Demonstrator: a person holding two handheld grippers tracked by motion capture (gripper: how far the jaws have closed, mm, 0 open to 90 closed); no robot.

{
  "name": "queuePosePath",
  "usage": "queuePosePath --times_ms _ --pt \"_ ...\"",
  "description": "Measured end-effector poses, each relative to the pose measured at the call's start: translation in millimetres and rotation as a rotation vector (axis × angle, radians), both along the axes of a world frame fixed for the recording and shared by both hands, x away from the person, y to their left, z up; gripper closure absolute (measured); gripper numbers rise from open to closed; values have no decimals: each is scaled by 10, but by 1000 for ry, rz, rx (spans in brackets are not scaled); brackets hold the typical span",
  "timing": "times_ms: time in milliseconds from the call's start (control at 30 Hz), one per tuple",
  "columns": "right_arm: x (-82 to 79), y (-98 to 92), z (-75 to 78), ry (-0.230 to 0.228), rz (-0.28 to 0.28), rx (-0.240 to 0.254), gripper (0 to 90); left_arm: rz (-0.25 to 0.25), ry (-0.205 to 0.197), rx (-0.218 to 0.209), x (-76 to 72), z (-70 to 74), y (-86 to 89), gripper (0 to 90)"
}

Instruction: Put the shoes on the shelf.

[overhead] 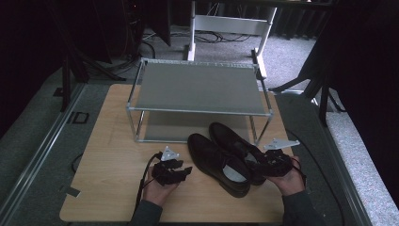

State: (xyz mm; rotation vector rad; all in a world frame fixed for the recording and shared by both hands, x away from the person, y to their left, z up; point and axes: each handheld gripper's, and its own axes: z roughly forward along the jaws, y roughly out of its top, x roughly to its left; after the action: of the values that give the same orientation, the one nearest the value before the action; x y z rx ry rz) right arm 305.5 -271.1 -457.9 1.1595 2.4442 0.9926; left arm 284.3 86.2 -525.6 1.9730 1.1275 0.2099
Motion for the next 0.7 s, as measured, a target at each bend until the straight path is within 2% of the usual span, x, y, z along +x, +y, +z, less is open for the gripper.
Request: queuePosePath --times_ms 200,700 --pt "-31 66 -11 15 10 -8 446 18 -1 -3 -11 14 54 525" --pt "-57 163 -33 55 27 -45 368 15 2 1 -14 2 44 525"
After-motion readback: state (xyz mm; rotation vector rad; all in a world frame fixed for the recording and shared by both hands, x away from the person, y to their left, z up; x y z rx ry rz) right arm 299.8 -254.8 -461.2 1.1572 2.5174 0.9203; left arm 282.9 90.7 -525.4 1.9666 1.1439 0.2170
